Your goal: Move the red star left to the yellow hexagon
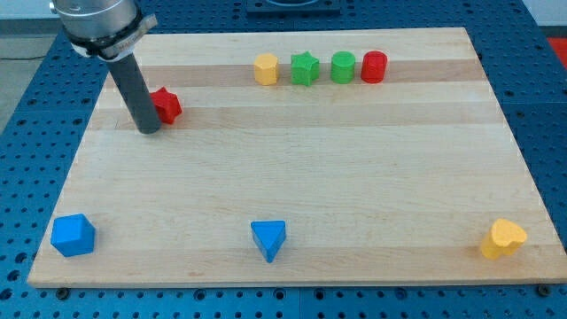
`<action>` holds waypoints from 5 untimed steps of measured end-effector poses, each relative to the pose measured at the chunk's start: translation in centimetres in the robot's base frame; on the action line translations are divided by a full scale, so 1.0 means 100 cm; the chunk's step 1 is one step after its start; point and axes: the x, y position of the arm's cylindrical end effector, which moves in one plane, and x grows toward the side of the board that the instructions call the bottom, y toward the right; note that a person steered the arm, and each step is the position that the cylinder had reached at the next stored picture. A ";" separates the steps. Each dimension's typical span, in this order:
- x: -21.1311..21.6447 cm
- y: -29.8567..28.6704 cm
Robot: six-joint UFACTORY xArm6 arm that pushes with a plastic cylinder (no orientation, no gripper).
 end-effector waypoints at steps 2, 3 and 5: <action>-0.042 0.008; -0.059 0.008; -0.075 0.008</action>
